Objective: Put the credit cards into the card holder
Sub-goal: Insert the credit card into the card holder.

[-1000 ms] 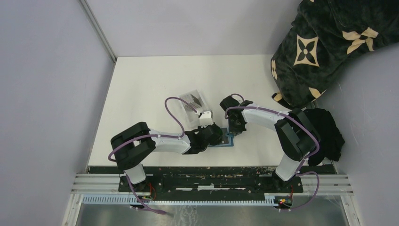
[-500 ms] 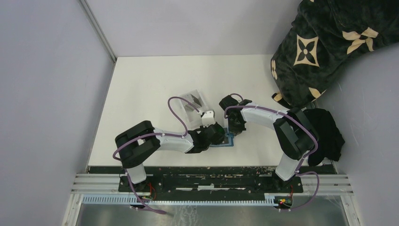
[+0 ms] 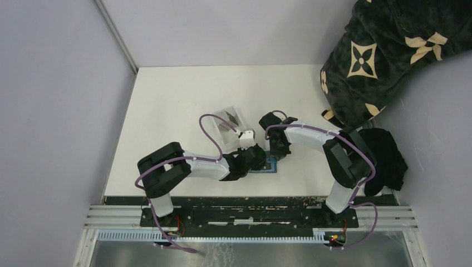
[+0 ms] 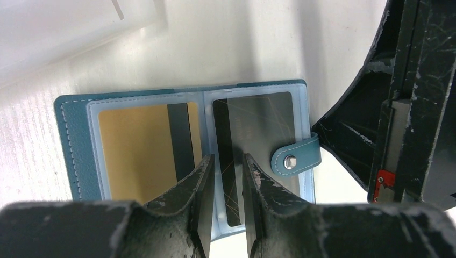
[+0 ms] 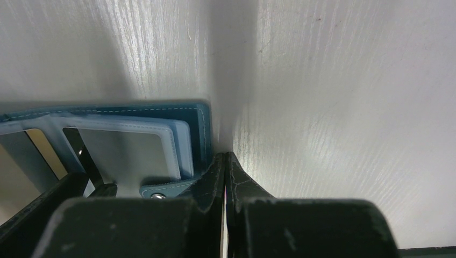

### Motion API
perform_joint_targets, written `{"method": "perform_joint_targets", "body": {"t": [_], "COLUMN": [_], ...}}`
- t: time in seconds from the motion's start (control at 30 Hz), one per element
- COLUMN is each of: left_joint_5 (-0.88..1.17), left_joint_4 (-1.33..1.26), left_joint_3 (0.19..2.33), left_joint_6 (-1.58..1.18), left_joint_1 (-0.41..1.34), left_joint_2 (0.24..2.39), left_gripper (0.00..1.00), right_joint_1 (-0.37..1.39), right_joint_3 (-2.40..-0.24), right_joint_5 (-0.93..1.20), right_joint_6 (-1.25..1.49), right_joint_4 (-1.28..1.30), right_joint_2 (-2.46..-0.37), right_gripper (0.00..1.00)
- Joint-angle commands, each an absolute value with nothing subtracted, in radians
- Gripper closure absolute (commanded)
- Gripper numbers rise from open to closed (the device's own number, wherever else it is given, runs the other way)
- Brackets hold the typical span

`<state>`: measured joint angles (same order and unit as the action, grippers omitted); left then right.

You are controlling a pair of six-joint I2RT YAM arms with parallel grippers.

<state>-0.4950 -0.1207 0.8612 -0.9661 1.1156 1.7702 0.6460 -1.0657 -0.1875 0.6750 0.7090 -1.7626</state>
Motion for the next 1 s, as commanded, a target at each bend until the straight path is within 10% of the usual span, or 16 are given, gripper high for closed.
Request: {"method": "perform_joint_targets", "body": {"t": [0.0,0.97], "left_joint_5": [-0.487,-0.534], "left_joint_4": [-0.193,-0.139], "left_joint_3": [0.891,0.909], "left_joint_6": [-0.928,-0.907], "left_joint_1": [1.113,1.112], "left_joint_2": [1.782,1.723], "left_gripper": [0.68,0.71], "right_joint_1": [0.660,0.660], "right_joint_3": [-1.020,-1.030], "right_joint_5": [-0.129,-0.144], "right_joint_6": [0.701,0.696], "right_joint_4": [0.595,0.608], "right_joint_2": [-1.858,-1.837], "right_gripper": [0.99,0.99]}}
